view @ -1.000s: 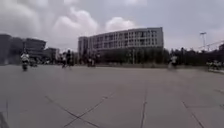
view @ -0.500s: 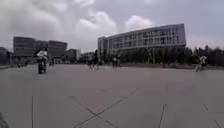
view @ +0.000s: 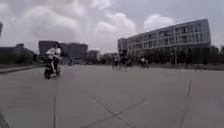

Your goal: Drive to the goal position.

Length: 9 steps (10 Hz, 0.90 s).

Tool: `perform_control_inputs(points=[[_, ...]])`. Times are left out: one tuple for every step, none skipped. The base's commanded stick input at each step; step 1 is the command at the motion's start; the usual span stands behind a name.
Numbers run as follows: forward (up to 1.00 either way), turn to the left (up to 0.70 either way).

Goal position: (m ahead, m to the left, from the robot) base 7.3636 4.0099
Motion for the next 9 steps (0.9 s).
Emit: perform_control_inputs(points=[[0.70, 0.00], [0.70, 0.00], [0.70, 0.00], [0.70, 0.00], [0.70, 0.00], [0.70, 0.00], [0.70, 0.10], [0.70, 0.14], [0.70, 0.14]])
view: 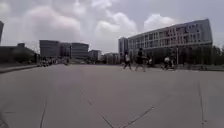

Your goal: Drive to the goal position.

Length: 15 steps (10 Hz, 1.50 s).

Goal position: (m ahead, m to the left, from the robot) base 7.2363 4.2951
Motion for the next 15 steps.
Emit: perform_control_inputs(points=[[0.70, 0.14], [0.70, 0.14], [0.70, 0.11], [0.70, 0.05], [0.70, 0.00], [0.70, 0.00], [0.70, 0.00], [0.70, 0.00], [0.70, 0.00], [0.70, 0.11], [0.70, 0.14], [0.70, 0.14], [0.70, 0.14], [0.70, 0.14], [0.70, 0.14]])
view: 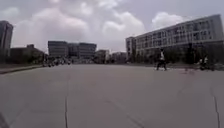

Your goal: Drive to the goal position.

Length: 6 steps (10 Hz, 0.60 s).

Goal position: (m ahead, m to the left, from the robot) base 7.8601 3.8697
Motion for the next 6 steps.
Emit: perform_control_inputs(points=[[0.70, 0.14], [0.70, 0.11], [0.70, 0.00], [0.70, 0.00], [0.70, 0.00], [0.70, 0.14]])
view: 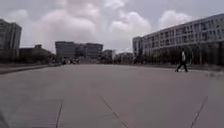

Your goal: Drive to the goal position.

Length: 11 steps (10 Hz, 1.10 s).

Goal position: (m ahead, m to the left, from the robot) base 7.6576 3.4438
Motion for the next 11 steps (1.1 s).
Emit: perform_control_inputs(points=[[0.70, 0.14], [0.70, 0.14], [0.70, 0.14], [0.70, 0.14], [0.70, 0.14], [0.70, 0.04], [0.70, 0.00], [0.70, 0.00], [0.70, 0.06], [0.70, 0.14], [0.70, 0.14]])
